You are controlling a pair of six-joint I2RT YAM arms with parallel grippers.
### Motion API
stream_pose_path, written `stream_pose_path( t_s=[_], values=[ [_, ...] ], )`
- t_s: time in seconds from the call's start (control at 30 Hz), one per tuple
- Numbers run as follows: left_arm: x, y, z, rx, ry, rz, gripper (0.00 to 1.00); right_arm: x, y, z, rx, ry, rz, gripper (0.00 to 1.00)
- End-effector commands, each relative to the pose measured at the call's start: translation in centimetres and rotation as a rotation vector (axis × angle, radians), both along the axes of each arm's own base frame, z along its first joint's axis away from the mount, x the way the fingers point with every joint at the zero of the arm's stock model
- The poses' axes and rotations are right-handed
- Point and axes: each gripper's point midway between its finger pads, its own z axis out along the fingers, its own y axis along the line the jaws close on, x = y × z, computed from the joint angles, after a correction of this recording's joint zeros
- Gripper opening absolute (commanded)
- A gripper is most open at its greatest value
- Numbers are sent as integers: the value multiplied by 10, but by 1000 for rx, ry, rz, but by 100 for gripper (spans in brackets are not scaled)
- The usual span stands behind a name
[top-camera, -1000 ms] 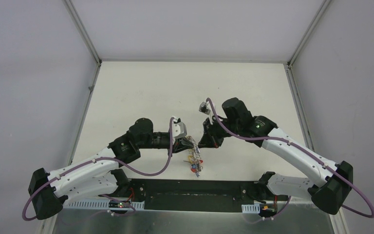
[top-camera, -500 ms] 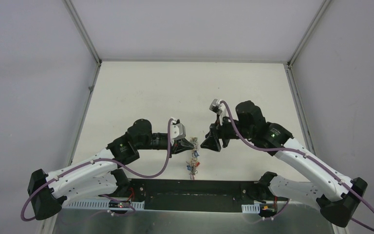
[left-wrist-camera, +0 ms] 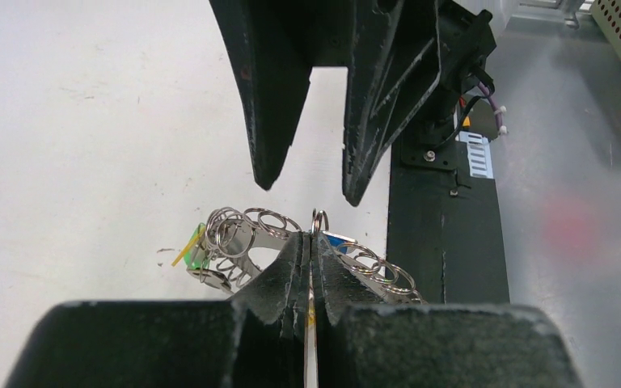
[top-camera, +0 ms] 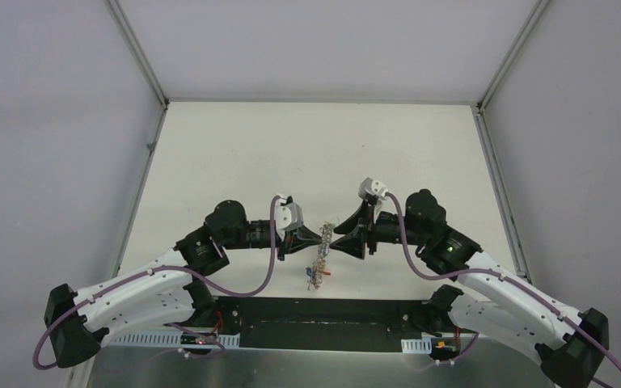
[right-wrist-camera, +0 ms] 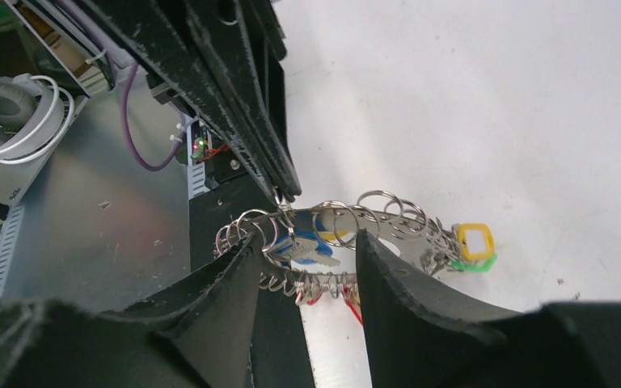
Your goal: Put the keys on the keyring
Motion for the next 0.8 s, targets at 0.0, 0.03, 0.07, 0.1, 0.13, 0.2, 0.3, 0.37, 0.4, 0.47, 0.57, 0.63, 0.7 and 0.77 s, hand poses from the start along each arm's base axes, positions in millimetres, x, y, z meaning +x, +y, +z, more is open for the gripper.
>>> stream_pose_path(
  t_s=[0.0,0.03,0.07,0.1,0.13,0.2,0.3,0.37,0.4,0.47,0.57,0.63,0.7,0.77],
  values=[
    [-4,-2,46,-152,-85,-13,0,-15,9,49,238,-241,137,48],
    [-3,-3,47,-155,-87,-14,0,-14,9,49,247,-253,135,48],
    [-4,-3,47,-156,-88,-17,0,-14,9,49,250,-261,129,47],
    [-4,-4,47,-158,-90,-18,0,-13,8,49,250,-267,127,46],
    [-4,-4,48,-160,-91,-20,0,-13,8,48,247,-276,131,45],
    [-4,-5,49,-166,-96,-24,0,-13,9,47,247,-291,140,42],
    [-5,-6,52,-177,-74,-28,0,-13,10,46,249,-302,148,38],
    [-5,-6,52,-180,-75,-28,0,-13,11,45,247,-301,154,36],
    [-5,-5,54,-182,-77,-28,0,-14,12,44,246,-298,162,35],
    [-5,-6,55,-185,-79,-28,0,-15,13,41,242,-290,178,33],
    [-6,-5,56,-188,-82,-31,0,-19,14,36,237,-277,204,33],
    [-6,-5,57,-191,-83,-31,0,-19,15,34,235,-274,206,33],
    [-6,-4,59,-195,-85,-29,0,-17,13,28,228,-273,190,34],
    [-7,-4,59,-196,-86,-31,0,-16,12,26,226,-280,184,35]
  ],
)
